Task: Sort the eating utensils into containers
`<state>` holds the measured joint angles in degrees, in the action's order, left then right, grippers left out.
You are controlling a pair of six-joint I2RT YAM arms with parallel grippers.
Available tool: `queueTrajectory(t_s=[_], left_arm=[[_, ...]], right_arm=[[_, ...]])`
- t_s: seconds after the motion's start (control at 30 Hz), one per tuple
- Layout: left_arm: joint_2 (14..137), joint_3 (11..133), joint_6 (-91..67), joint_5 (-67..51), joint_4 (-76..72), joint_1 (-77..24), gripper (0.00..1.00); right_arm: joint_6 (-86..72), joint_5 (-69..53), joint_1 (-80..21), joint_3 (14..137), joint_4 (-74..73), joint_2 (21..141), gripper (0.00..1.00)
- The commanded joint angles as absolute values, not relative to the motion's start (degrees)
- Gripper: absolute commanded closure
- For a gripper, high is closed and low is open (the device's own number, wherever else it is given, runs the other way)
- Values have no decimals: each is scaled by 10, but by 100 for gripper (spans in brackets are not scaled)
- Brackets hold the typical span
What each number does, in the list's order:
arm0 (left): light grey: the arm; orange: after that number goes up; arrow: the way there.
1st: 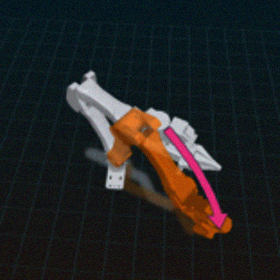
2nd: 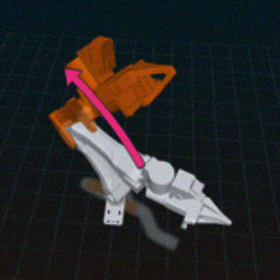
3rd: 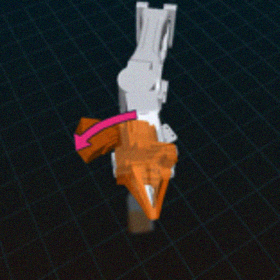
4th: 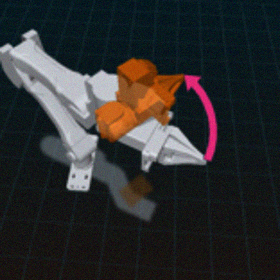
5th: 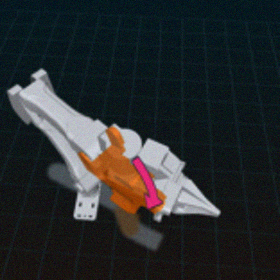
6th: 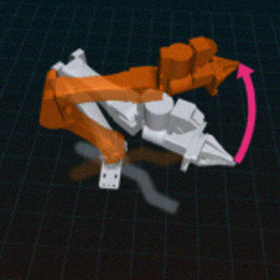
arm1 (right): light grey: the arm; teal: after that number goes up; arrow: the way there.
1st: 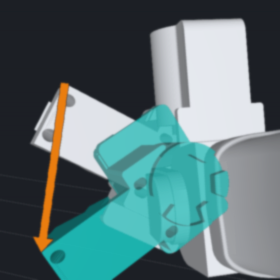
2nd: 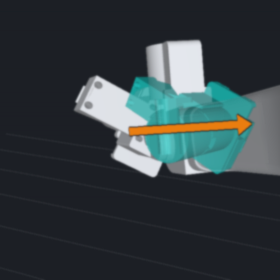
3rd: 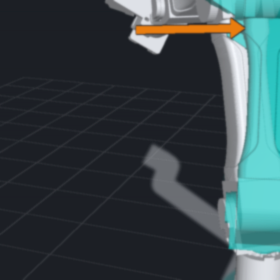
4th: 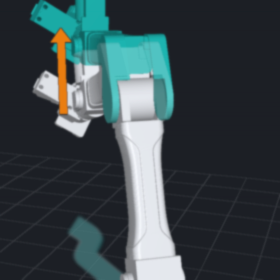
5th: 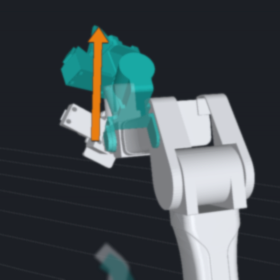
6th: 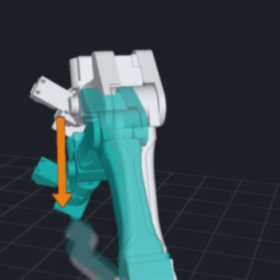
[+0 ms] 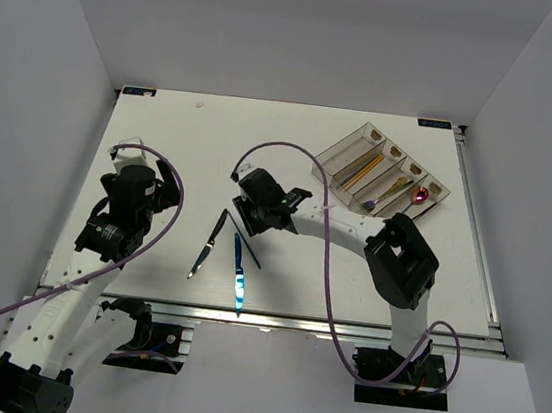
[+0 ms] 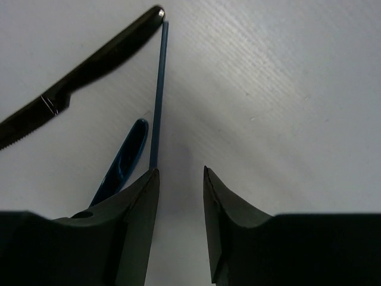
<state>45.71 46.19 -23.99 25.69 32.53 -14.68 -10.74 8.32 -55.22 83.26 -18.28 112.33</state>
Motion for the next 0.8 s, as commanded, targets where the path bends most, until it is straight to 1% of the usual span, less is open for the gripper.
queueTrajectory(t_s=[0.0, 0.07, 0.53, 0.63, 0.77], left_arm=[[454, 462, -241, 263, 325, -145, 2], [453, 462, -241, 261, 325, -145, 2], [449, 462, -241, 258, 324, -145, 2], [448, 461, -241, 257, 324, -145, 2], [448, 461, -240, 256, 323, -145, 2]], right_arm=[[-91, 103, -567, 865, -249, 1129, 59], [-94, 96, -583, 860, -260, 1134, 62], [-118, 105, -618, 848, -273, 1168, 63], [-122, 108, -620, 846, -280, 1174, 67], [-130, 133, -620, 849, -304, 1190, 69]])
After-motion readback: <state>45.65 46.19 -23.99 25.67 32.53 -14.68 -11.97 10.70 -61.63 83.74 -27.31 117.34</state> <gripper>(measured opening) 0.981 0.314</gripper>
